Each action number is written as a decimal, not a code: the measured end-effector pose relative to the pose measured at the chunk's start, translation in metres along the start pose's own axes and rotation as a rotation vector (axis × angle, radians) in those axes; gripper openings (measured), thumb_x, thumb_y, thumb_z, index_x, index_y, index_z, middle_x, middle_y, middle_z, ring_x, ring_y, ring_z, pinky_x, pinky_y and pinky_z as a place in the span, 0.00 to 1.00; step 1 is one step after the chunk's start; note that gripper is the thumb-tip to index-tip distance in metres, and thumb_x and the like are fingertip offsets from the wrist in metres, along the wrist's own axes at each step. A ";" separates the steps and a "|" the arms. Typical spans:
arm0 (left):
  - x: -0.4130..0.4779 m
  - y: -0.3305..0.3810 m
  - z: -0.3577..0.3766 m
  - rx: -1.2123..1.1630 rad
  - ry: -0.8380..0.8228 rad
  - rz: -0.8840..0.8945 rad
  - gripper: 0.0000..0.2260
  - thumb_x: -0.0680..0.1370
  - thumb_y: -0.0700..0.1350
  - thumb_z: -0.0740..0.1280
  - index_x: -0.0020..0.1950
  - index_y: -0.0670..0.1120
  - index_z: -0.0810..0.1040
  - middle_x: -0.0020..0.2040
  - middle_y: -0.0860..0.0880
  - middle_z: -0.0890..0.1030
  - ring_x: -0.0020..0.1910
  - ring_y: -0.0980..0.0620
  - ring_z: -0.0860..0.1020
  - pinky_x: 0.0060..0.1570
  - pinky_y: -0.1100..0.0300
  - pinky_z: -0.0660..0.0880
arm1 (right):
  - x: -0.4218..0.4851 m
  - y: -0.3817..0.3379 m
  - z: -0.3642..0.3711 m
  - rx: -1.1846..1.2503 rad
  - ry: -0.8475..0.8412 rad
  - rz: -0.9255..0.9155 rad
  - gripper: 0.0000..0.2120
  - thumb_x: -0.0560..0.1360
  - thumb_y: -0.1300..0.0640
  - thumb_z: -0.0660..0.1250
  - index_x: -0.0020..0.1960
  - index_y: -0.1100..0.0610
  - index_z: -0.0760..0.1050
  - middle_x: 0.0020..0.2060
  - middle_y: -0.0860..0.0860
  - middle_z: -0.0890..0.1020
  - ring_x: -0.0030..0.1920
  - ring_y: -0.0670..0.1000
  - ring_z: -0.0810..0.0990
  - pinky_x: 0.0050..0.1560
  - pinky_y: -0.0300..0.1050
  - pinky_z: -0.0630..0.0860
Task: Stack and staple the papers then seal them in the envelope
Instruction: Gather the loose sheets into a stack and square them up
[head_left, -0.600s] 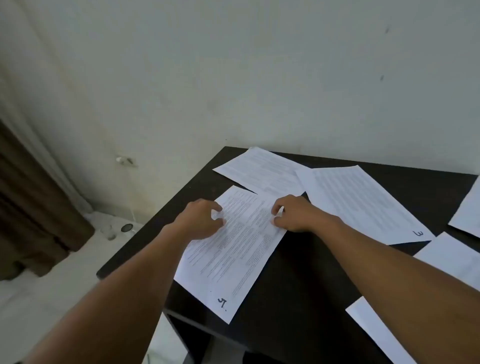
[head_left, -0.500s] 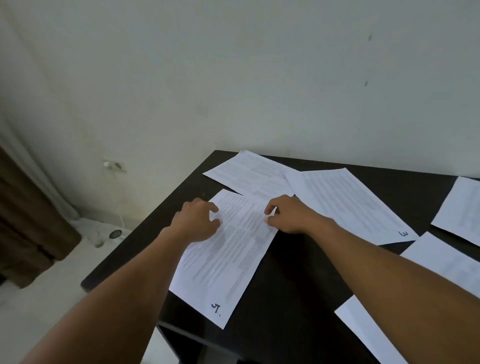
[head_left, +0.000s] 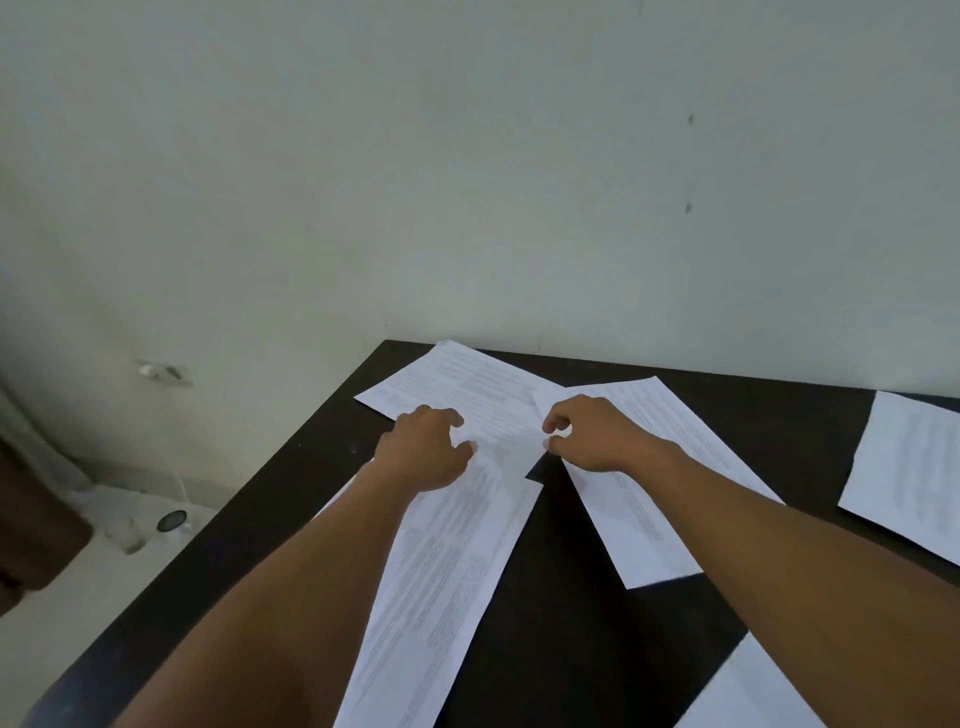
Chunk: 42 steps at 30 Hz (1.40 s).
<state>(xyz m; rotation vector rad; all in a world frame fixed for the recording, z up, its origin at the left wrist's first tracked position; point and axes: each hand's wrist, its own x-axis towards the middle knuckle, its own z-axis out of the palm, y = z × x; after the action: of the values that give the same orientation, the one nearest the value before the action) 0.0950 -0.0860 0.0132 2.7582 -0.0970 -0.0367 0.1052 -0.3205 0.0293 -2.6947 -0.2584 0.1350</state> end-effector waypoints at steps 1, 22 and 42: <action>0.005 0.000 0.001 0.018 0.002 -0.016 0.24 0.79 0.61 0.64 0.73 0.53 0.70 0.73 0.49 0.70 0.70 0.44 0.70 0.69 0.43 0.68 | 0.009 -0.002 0.001 -0.004 0.007 -0.004 0.14 0.76 0.51 0.67 0.61 0.51 0.77 0.62 0.49 0.77 0.60 0.51 0.76 0.61 0.46 0.73; 0.041 -0.036 0.016 -0.067 0.214 -0.223 0.29 0.77 0.60 0.69 0.74 0.50 0.69 0.73 0.47 0.69 0.72 0.44 0.66 0.68 0.49 0.67 | 0.083 -0.022 0.041 -0.269 -0.117 -0.085 0.23 0.81 0.43 0.56 0.76 0.38 0.60 0.78 0.43 0.58 0.77 0.52 0.54 0.71 0.64 0.51; 0.054 -0.015 0.009 -0.597 0.393 -0.223 0.17 0.77 0.35 0.71 0.64 0.47 0.79 0.67 0.47 0.75 0.66 0.48 0.76 0.62 0.59 0.75 | 0.082 -0.023 0.060 -0.171 0.078 -0.117 0.23 0.79 0.42 0.59 0.72 0.45 0.68 0.72 0.48 0.69 0.71 0.52 0.65 0.68 0.58 0.59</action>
<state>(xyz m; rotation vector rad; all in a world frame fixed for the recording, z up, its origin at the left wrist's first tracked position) 0.1493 -0.0790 -0.0019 2.1203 0.2815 0.3566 0.1739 -0.2591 -0.0193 -2.8371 -0.4200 -0.0282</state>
